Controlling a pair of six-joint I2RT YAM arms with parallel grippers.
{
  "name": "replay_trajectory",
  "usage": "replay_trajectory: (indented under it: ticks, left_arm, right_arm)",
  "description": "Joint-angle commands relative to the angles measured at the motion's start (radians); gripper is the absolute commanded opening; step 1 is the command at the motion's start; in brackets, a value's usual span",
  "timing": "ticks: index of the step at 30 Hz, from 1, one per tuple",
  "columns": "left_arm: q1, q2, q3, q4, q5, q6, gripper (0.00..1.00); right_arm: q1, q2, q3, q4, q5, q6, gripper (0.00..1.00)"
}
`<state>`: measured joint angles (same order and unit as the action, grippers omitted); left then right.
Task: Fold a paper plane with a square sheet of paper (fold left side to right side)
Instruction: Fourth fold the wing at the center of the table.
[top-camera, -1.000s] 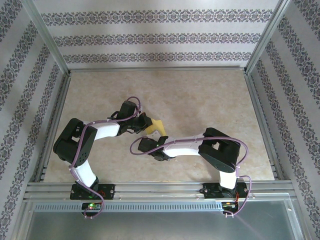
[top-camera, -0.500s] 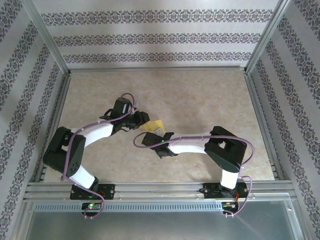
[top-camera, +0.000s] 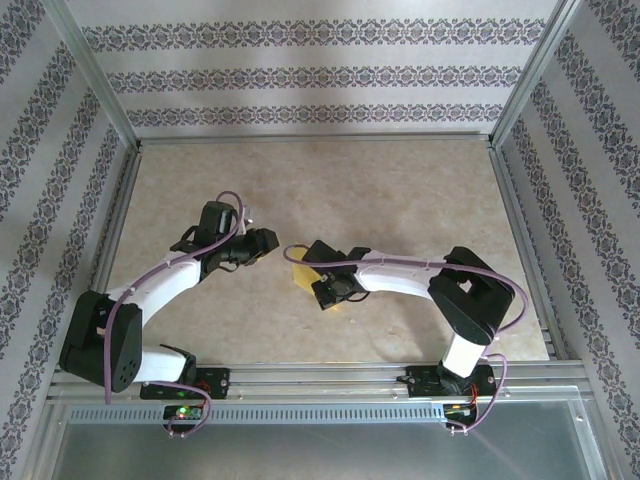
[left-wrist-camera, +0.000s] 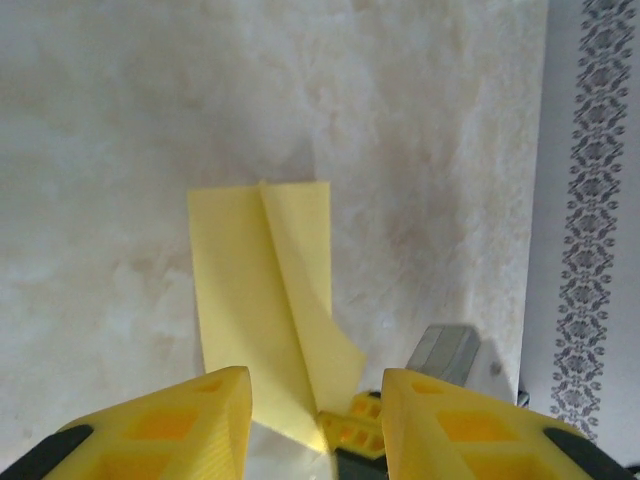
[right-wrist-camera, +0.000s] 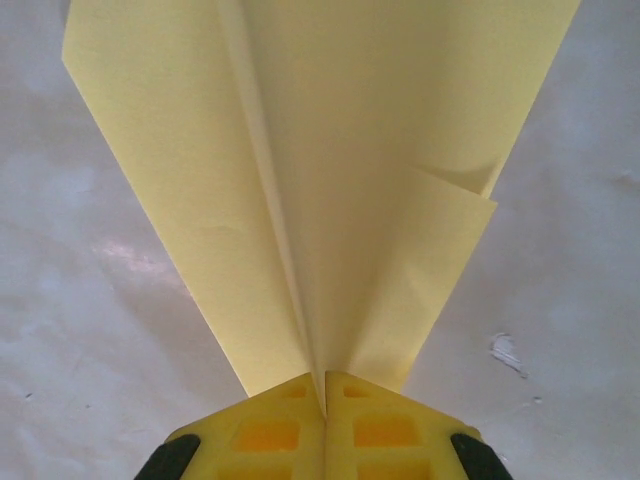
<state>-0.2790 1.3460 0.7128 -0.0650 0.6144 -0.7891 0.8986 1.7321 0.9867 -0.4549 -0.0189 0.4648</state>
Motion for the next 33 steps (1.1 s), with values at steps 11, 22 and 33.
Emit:
replay_trajectory:
  ticks: [11, 22, 33]
  left_arm:
    - [-0.096, 0.059, -0.104, 0.122, 0.031, -0.08, 0.33]
    - [-0.19, 0.251, 0.038, 0.123, -0.018, -0.059, 0.31]
    - [-0.227, 0.382, 0.141, 0.131, -0.011, -0.054, 0.3]
  right_arm:
    - [-0.142, -0.05, -0.159, 0.227, -0.317, 0.026, 0.05]
    - [-0.191, -0.052, -0.203, 0.283, -0.372, 0.022, 0.05]
    - [-0.193, -0.042, -0.204, 0.288, -0.371, 0.018, 0.05]
